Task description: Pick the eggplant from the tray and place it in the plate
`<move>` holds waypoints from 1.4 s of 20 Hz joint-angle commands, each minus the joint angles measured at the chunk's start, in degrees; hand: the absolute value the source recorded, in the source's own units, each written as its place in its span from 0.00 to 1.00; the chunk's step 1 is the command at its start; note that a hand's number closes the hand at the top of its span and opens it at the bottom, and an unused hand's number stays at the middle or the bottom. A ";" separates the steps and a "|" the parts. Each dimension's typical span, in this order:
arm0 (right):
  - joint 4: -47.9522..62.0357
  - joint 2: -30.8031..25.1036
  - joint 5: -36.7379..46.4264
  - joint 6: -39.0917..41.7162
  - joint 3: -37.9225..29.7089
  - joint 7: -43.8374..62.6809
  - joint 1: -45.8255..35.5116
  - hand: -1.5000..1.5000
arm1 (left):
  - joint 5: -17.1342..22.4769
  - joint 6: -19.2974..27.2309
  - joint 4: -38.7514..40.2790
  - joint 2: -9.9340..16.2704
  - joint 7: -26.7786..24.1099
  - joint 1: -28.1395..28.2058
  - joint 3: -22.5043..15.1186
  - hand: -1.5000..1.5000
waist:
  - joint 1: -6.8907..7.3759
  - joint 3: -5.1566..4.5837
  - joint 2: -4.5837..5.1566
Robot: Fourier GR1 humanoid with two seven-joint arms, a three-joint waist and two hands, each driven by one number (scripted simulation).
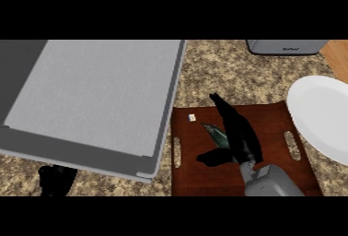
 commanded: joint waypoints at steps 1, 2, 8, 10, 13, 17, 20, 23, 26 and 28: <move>-1.07 -3.69 1.52 10.40 1.52 10.85 -3.34 0.00 | 1.30 0.82 -0.21 1.39 -0.49 -5.02 5.09 0.50 | 0.05 0.38 -0.09; -1.89 -4.59 0.93 13.63 3.44 12.07 -2.14 0.00 | 1.90 -0.02 0.77 2.03 -0.45 -5.67 5.86 0.50 | -0.29 0.35 -0.09; -0.50 -1.65 -3.67 23.08 0.83 22.20 -7.85 0.00 | 2.21 -0.34 -1.57 1.37 3.91 -7.45 5.45 0.50 | 0.50 0.52 0.17; -4.47 -4.02 -4.58 24.62 0.56 23.32 -4.26 0.00 | 4.06 -2.27 -0.39 2.99 2.87 -7.29 7.93 0.50 | -0.04 0.52 0.03; -2.21 -3.61 -4.94 28.31 -0.72 27.21 -7.06 0.00 | 1.13 -0.81 0.23 0.08 -0.41 -5.46 5.28 0.50 | 0.37 0.52 0.12; 0.09 -2.43 -3.40 29.00 0.89 27.76 -6.63 0.00 | 1.62 -0.59 -1.27 0.62 2.88 -6.92 6.41 0.50 | 0.41 0.54 0.17; 1.84 -4.24 -3.05 31.82 1.07 27.88 -7.60 0.00 | -0.30 1.07 -2.24 -0.26 1.41 -5.08 5.40 0.50 | 0.67 0.54 0.16; 4.80 -4.53 -4.90 33.22 -1.22 24.67 -8.11 0.00 | 0.75 -0.56 -0.30 -0.79 2.16 -6.36 6.30 0.50 | 0.58 0.55 0.27; 4.82 -3.28 -2.81 31.06 0.77 23.64 -4.88 0.00 | 0.44 -1.87 1.81 0.48 0.41 -6.56 7.68 0.50 | 0.33 0.54 0.23; 7.07 -3.33 -2.13 31.06 -0.41 22.96 -6.63 0.00 | 1.12 -2.59 -0.07 1.13 1.10 -6.62 8.22 0.50 | 0.57 0.55 0.24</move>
